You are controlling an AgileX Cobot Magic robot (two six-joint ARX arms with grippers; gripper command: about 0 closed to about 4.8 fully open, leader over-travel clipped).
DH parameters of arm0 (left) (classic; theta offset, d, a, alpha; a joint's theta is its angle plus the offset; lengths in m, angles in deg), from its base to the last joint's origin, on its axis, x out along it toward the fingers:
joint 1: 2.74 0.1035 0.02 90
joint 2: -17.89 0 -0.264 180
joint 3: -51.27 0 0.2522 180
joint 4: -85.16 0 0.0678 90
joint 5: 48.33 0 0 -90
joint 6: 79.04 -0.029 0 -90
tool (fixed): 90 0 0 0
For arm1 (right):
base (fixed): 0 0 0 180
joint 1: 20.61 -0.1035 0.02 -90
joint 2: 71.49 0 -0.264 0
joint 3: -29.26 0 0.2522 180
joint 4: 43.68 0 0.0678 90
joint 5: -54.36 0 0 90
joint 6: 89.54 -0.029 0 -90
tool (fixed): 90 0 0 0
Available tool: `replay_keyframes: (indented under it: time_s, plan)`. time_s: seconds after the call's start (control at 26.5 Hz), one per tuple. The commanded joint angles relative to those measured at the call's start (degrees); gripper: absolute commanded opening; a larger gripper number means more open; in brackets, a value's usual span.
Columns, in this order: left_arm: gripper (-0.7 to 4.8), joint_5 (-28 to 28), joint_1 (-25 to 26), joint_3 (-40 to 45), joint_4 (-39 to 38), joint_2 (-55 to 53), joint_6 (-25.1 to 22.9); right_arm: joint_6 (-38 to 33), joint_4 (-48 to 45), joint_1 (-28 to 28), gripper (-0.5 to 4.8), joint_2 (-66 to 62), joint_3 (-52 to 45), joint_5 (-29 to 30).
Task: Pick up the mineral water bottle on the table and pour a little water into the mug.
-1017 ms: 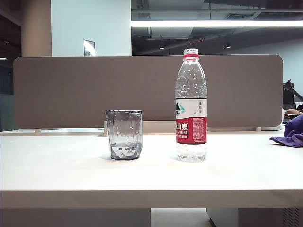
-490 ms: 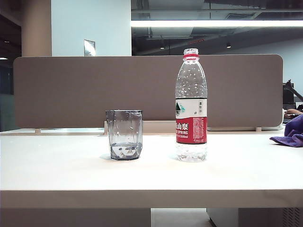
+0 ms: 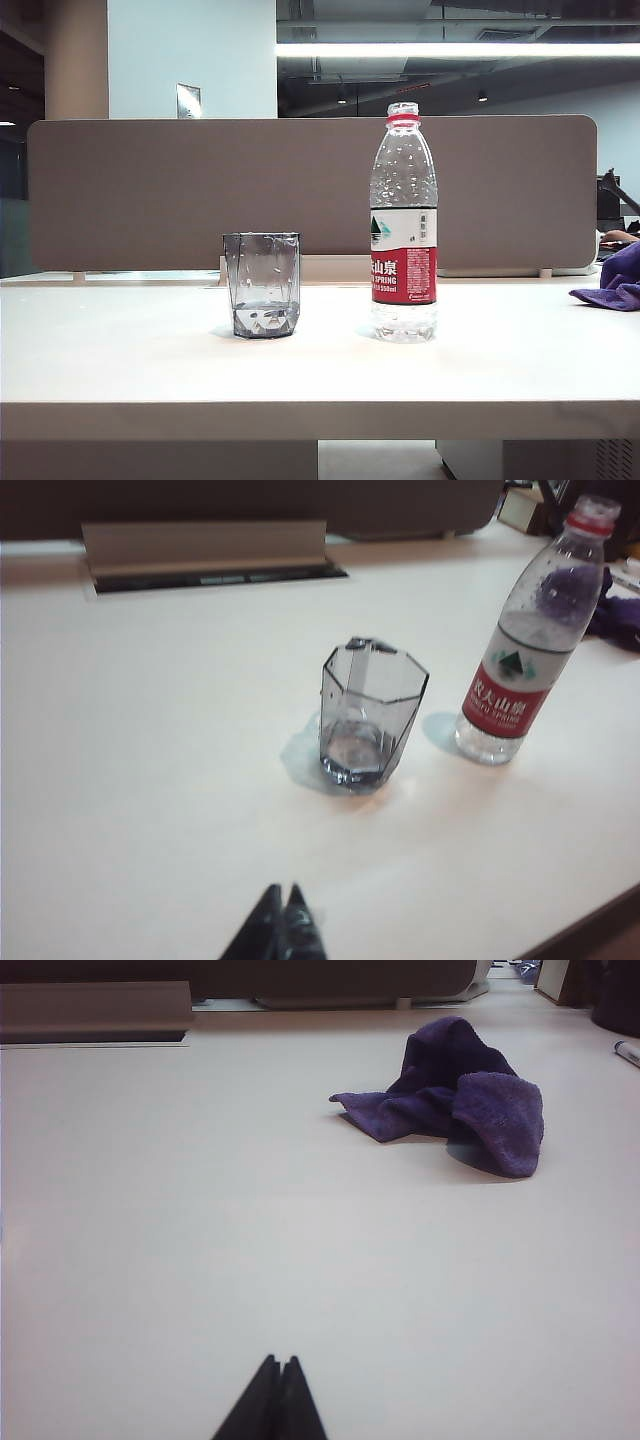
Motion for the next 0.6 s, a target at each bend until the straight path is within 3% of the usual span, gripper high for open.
replay_keyframes:
  time_s: [0.04, 0.11, 0.19, 0.23, 0.45, 0.6]
  plan:
    - [-0.04, 0.0, 0.0, 1.0, 0.8, 4.7, -0.2, 0.1, -0.8, -0.1, -0.06, 0.1, -0.4, 0.1]
    - [-0.04, 0.0, 0.0, 2.2, 0.8, 8.1, -0.2, 0.1, -0.8, -0.1, -0.06, 0.1, -0.4, 0.1]
    - [-0.04, -2.2, 0.0, 3.5, -0.5, 13.5, -4.7, 0.1, -0.8, -0.1, -0.06, 0.1, -0.4, 0.1]
    - [-0.04, -6.5, 0.0, 3.9, -3.6, 16.3, -6.0, 0.1, -0.8, -0.1, -0.06, 0.1, -0.4, 0.1]
    - [-0.04, -17.6, 0.0, 7.0, -5.2, 16.8, -4.8, 0.1, -0.8, -0.1, -0.06, 0.1, -0.4, 0.1]
    - [-0.03, -22.2, 0.0, 10.1, -4.8, 16.8, -0.6, 0.1, -0.7, -0.1, -0.06, 0.1, -0.4, 0.1]
